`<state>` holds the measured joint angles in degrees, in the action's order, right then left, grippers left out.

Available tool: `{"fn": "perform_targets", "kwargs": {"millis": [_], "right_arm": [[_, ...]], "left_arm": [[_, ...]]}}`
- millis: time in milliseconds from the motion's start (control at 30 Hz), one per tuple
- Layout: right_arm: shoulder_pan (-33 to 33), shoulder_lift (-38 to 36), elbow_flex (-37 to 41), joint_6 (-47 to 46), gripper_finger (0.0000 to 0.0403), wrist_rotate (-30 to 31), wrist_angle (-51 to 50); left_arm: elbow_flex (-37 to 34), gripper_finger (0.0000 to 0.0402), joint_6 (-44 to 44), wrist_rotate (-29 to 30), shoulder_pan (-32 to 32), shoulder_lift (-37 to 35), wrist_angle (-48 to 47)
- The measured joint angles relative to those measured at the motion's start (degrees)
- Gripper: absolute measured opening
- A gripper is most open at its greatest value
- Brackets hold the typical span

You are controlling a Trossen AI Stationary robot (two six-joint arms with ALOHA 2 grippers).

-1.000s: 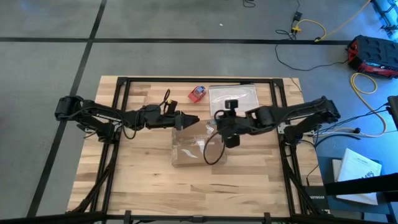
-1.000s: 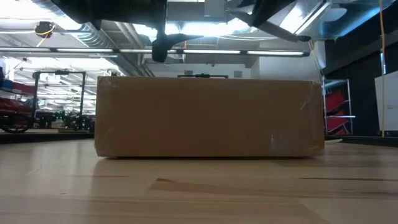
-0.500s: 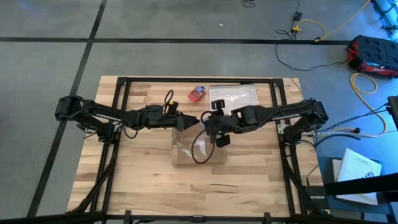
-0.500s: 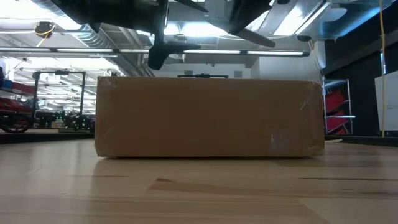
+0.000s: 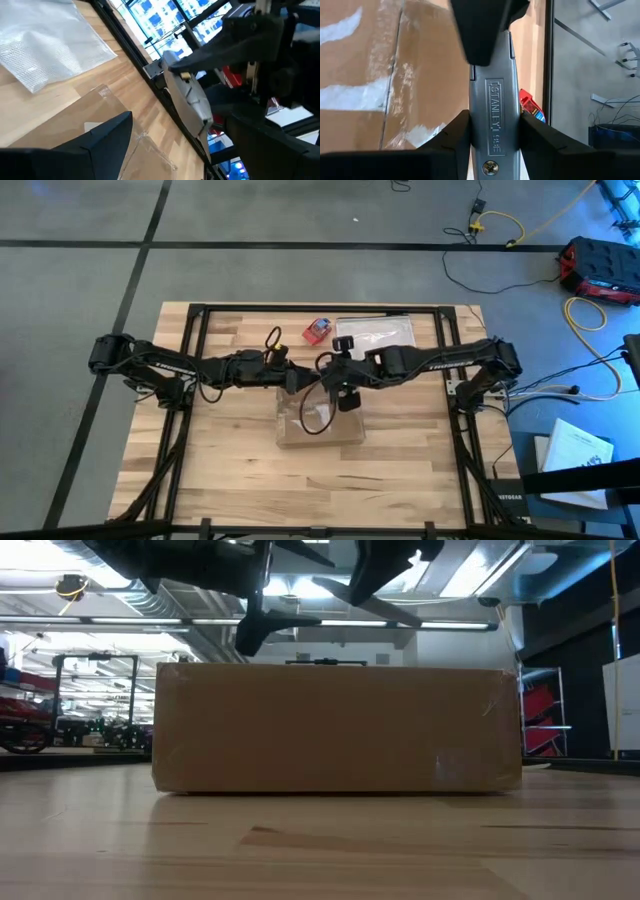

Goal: Unpack boxes
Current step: Open the box using the silver cutter

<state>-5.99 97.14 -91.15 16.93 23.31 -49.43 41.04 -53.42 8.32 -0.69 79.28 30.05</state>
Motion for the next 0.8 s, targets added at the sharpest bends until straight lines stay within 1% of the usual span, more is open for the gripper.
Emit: {"fn": "perform_targets", "kwargs": {"millis": [233, 400, 600, 733, 800], "right_arm": [[0.8, 0.33, 0.0, 0.0, 0.0118, -1.75, 1.08], [1.19, 2.18, 0.0, 0.25, 0.0118, -3.75, 3.06], [1.19, 3.23, 0.0, 0.31, 0.0118, -3.27, 4.21], [1.15, 3.22, 0.0, 0.62, 0.0118, -0.14, 5.86], [1.3, 3.21, 0.0, 1.11, 0.0118, -0.37, 5.9]], "left_arm": [[0.0, 0.0313, -0.01, 0.0, 0.0, 0.01, -0.07], [0.0, 0.0313, -0.09, 0.02, -0.14, 0.01, 0.01], [0.0, 0.0313, 0.13, 0.02, -0.22, 0.01, -0.86], [0.0, 0.0313, -0.18, 0.03, -0.22, 0.01, -3.14], [0.0, 0.0313, -0.32, 0.11, -0.21, 0.01, -3.85]]}}
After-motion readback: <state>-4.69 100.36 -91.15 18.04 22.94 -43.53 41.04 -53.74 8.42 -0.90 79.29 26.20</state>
